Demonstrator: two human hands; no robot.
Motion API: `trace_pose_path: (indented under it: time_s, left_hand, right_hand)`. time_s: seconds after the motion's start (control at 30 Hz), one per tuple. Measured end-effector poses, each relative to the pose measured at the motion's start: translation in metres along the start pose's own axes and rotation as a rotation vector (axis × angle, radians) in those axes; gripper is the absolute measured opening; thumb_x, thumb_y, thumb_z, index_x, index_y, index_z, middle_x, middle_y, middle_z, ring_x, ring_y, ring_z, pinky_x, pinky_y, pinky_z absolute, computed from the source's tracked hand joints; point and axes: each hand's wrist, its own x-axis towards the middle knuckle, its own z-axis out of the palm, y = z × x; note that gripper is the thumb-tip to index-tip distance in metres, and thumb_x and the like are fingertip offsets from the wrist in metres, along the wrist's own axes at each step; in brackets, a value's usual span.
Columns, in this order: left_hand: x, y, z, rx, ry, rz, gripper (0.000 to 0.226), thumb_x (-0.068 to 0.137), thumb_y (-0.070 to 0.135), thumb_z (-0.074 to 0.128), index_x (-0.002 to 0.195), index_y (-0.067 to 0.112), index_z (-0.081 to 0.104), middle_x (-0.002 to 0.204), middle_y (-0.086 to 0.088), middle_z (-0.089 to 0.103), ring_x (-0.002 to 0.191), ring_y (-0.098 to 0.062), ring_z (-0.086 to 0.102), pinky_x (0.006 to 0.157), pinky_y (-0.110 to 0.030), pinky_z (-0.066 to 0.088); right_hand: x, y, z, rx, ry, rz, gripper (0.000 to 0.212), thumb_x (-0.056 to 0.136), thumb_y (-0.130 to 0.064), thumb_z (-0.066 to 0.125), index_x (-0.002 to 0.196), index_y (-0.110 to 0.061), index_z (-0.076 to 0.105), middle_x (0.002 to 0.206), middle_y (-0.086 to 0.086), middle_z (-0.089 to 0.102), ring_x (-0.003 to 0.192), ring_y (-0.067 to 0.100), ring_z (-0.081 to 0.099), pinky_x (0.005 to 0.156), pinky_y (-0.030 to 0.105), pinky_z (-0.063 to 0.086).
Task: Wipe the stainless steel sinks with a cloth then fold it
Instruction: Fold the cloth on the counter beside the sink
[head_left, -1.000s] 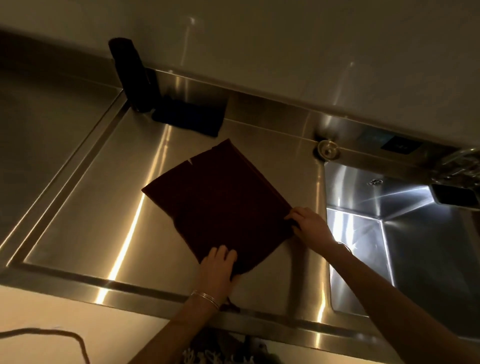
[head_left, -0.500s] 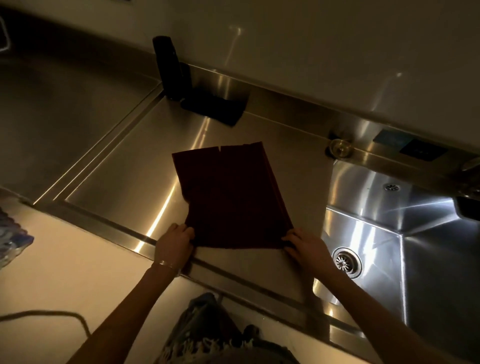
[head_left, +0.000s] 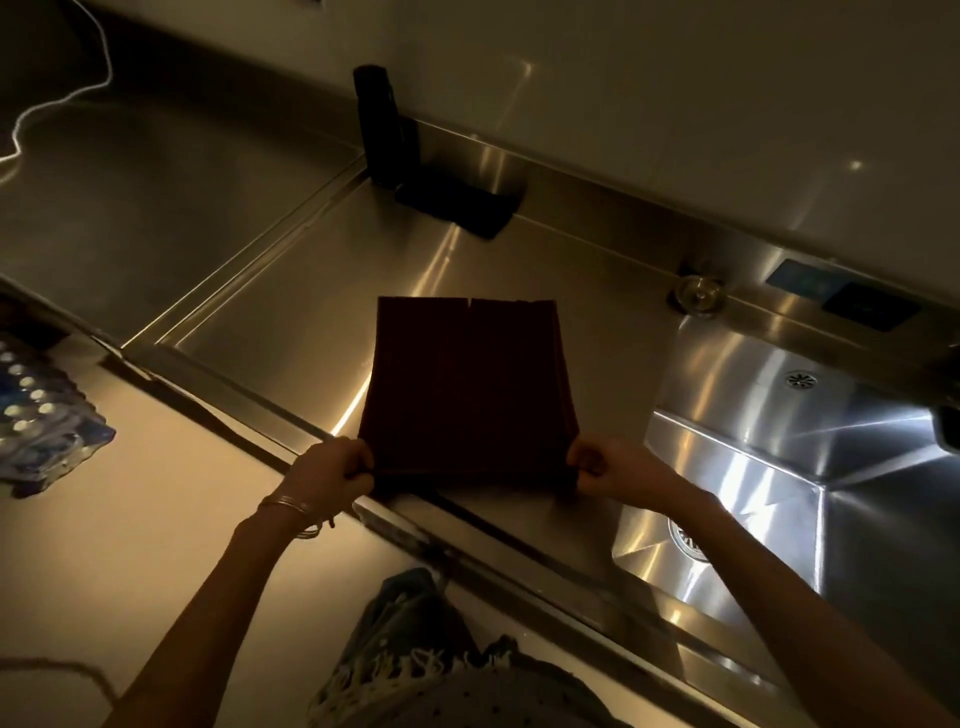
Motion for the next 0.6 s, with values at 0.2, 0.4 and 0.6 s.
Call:
trace_pose_path:
  time_s: [0.2,0.4,0.6]
  left_hand:
    - [-0.013,-0.012,-0.030,-0.157,-0.488,0.043,0.009,0.081,0.028,0.055,0.085,0.024,0.062,0.080,0.006,0.062,0.073,-0.006,0.057,0.076,-0.024,0.048]
    - [0.021,-0.032,-0.059,-0.351,-0.255,0.102,0.032,0.069,0.048,0.050,0.090,0.027,0.062,0.090,0.006,0.062,0.089,-0.012,0.059,0.080,-0.026,0.044]
    - [0.094,-0.023,-0.073,-0.265,0.005,0.060,0.013,0.088,0.014,0.061,0.100,0.010,0.068,0.092,-0.005,0.064,0.084,-0.019,0.058,0.075,-0.022,0.045]
  right_hand:
    - [-0.031,-0.017,-0.019,0.114,-0.461,-0.059,0.022,0.075,-0.021,0.057,0.095,-0.030,0.061,0.070,-0.023,0.064,0.067,-0.009,0.058,0.071,0.014,0.046]
    - [0.003,-0.024,-0.047,0.309,-0.024,-0.009,0.023,0.093,-0.005,0.055,0.096,-0.026,0.062,0.099,0.000,0.062,0.087,-0.003,0.056,0.085,0.016,0.041]
    - [0.062,-0.021,-0.066,0.163,0.151,0.101,0.020,0.094,-0.008,0.053,0.110,-0.002,0.064,0.096,0.009,0.061,0.091,0.020,0.055,0.079,0.025,0.045]
